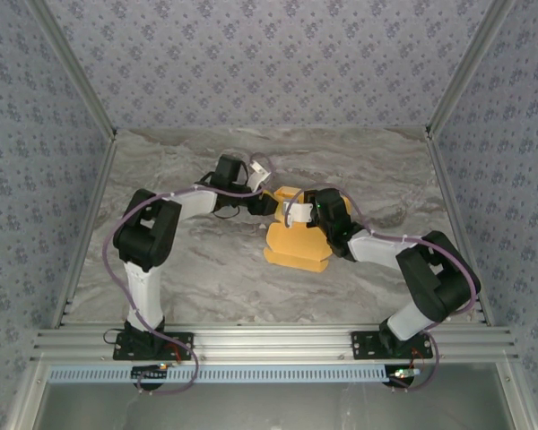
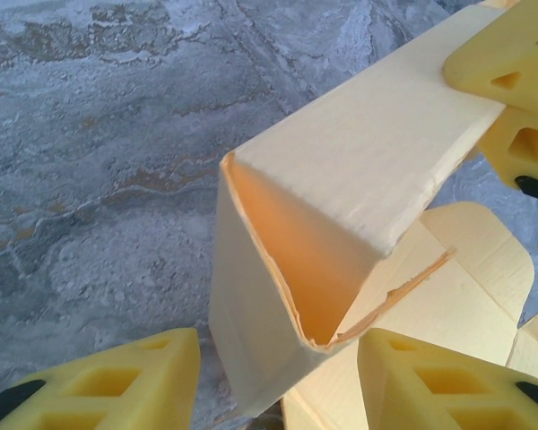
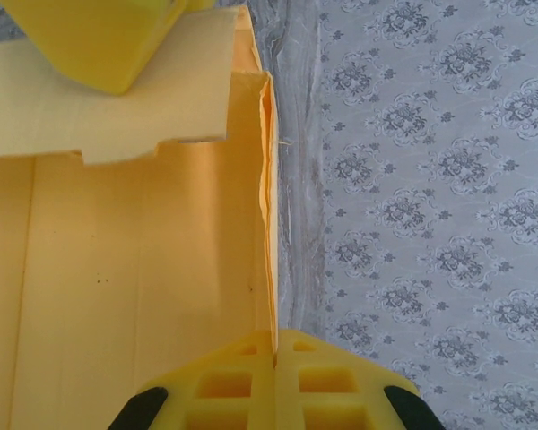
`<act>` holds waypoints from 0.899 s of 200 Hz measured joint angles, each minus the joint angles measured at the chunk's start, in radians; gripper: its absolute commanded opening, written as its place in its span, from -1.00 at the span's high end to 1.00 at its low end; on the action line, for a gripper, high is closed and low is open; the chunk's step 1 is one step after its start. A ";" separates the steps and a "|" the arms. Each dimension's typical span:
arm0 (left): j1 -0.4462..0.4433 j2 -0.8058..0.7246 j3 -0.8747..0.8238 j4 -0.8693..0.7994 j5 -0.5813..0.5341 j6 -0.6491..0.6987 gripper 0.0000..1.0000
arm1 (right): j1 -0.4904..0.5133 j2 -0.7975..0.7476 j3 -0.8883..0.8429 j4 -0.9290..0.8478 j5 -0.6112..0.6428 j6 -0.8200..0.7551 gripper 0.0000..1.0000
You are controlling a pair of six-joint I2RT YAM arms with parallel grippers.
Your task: Fold the paper box
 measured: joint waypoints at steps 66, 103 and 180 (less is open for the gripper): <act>-0.023 0.000 -0.045 0.115 -0.056 -0.046 0.02 | 0.000 0.000 -0.007 0.000 0.008 0.000 1.00; -0.034 0.000 -0.069 0.177 -0.101 -0.082 0.03 | 0.001 0.000 -0.010 0.001 0.015 0.000 1.00; -0.081 0.000 -0.173 0.288 -0.262 -0.123 0.04 | 0.023 0.000 -0.028 0.035 0.053 -0.003 1.00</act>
